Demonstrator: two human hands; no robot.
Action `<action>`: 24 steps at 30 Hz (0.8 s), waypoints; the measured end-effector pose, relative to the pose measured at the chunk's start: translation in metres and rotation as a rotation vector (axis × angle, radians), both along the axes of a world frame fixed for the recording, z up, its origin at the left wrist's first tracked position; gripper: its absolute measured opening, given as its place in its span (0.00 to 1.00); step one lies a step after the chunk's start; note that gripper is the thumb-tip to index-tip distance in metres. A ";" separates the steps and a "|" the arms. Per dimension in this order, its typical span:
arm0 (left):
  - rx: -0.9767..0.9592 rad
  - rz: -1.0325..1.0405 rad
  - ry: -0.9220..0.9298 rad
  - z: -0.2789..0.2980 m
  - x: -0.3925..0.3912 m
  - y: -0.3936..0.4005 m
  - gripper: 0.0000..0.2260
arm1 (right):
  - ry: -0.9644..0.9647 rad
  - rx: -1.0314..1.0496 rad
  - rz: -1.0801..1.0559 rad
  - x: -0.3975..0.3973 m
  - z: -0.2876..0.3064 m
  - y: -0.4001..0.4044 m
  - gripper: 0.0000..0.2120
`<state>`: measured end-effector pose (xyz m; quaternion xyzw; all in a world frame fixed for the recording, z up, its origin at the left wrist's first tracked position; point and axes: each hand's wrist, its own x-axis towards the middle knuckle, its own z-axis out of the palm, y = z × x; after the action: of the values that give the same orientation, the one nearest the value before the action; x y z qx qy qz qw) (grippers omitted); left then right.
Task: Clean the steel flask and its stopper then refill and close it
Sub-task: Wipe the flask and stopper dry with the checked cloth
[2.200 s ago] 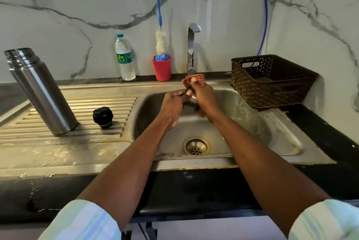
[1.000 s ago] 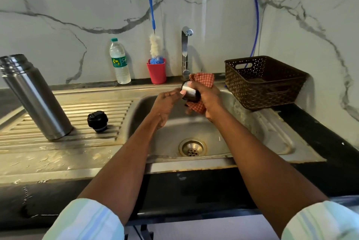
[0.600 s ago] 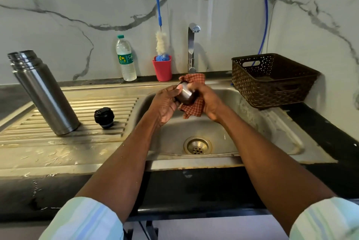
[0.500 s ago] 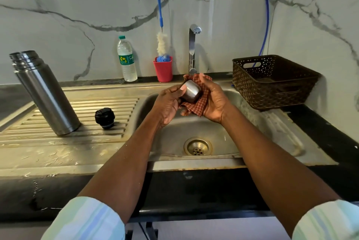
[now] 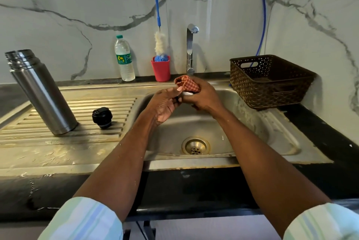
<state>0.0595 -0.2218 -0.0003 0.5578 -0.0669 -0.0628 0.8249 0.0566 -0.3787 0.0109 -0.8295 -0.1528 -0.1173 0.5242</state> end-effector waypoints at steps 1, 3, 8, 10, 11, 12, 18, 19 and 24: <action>0.015 -0.013 -0.015 0.000 0.000 0.002 0.04 | 0.106 0.108 0.037 -0.002 0.005 -0.001 0.32; 0.069 -0.035 -0.044 0.001 -0.003 0.004 0.05 | 0.349 0.274 0.126 -0.005 0.007 -0.007 0.28; 0.069 -0.028 -0.119 -0.002 -0.005 -0.001 0.07 | 0.707 0.893 0.404 -0.002 -0.002 -0.021 0.22; 0.106 0.024 -0.174 -0.003 -0.002 -0.002 0.10 | 0.694 0.978 0.399 -0.002 -0.001 -0.017 0.22; 0.169 0.045 -0.210 -0.003 -0.002 -0.003 0.11 | 0.686 1.002 0.405 -0.001 -0.002 -0.014 0.23; 0.245 0.058 -0.246 -0.005 -0.001 -0.003 0.11 | 0.676 1.018 0.409 0.000 -0.002 -0.012 0.24; 0.174 -0.059 -0.138 -0.003 -0.002 -0.006 0.07 | 0.567 0.825 0.140 0.000 0.004 -0.008 0.23; 0.086 -0.060 -0.066 -0.002 0.000 -0.007 0.09 | 0.520 0.739 0.068 0.001 0.003 -0.007 0.21; -0.084 0.031 0.083 0.003 0.001 -0.005 0.15 | 0.273 0.354 0.053 -0.003 0.002 -0.002 0.19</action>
<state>0.0601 -0.2270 0.0030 0.5205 -0.0269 -0.0703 0.8505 0.0539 -0.3802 0.0126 -0.7284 -0.0791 -0.0150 0.6804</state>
